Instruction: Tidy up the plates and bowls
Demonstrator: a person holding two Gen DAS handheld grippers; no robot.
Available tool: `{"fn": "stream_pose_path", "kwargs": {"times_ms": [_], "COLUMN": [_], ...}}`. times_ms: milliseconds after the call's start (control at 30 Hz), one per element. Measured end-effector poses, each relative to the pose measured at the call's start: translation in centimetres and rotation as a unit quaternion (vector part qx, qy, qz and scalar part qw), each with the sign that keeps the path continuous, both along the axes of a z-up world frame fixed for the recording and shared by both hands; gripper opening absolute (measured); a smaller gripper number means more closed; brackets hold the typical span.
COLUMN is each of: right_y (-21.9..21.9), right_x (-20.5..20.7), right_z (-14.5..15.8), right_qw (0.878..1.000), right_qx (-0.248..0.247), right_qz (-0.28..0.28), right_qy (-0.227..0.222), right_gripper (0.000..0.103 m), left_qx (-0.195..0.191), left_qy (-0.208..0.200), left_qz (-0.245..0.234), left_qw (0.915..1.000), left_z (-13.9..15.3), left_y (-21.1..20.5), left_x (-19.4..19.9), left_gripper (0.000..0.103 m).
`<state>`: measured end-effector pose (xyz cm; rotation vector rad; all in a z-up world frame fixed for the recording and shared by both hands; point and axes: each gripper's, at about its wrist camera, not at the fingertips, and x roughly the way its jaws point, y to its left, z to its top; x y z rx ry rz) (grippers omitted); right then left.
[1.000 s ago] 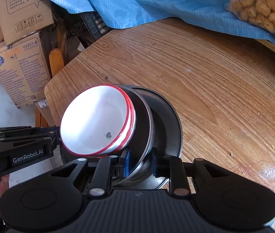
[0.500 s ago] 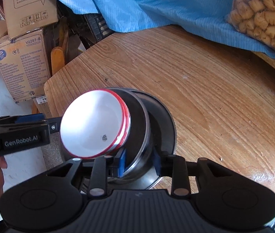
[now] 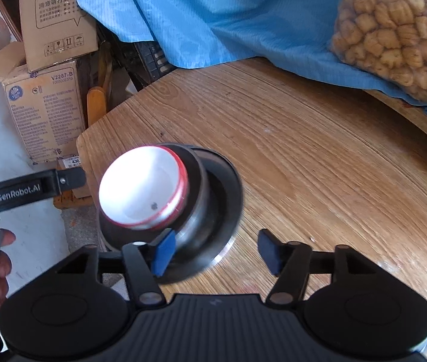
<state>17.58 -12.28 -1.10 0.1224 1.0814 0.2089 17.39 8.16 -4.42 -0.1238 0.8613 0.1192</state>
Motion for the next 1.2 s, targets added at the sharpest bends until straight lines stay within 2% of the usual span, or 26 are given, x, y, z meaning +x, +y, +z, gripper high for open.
{"fn": "stream_pose_path", "kwargs": {"times_ms": [300,433,700,1200], "right_y": [-2.1,-2.6,-3.0,-6.3], "right_x": [-2.4,-3.2,-5.3,-9.3], "right_z": [1.2,1.5,1.8,1.6], "right_qw": [0.999,0.999,0.998,0.998], "right_qx": [0.015,0.029,0.018,0.005], "right_qz": [-0.004,0.010,0.036,0.040], "right_qy": [-0.034,-0.043,-0.049,-0.046], "right_gripper": [0.095,0.096,0.102,0.103], "left_qx": [-0.009,-0.006,-0.008,0.011], "left_qy": [-0.027,-0.029,-0.043,-0.043], "left_qz": [0.016,0.016,0.019,-0.001], "left_qw": [0.9995,0.9994,0.9988,0.9990], "left_z": [0.6,0.7,1.1,0.8], "left_y": [-0.5,-1.0,-2.2,-6.5], "left_x": [-4.1,-5.6,-9.0,-14.2], "left_gripper": [0.102,0.102,0.102,0.102]}}
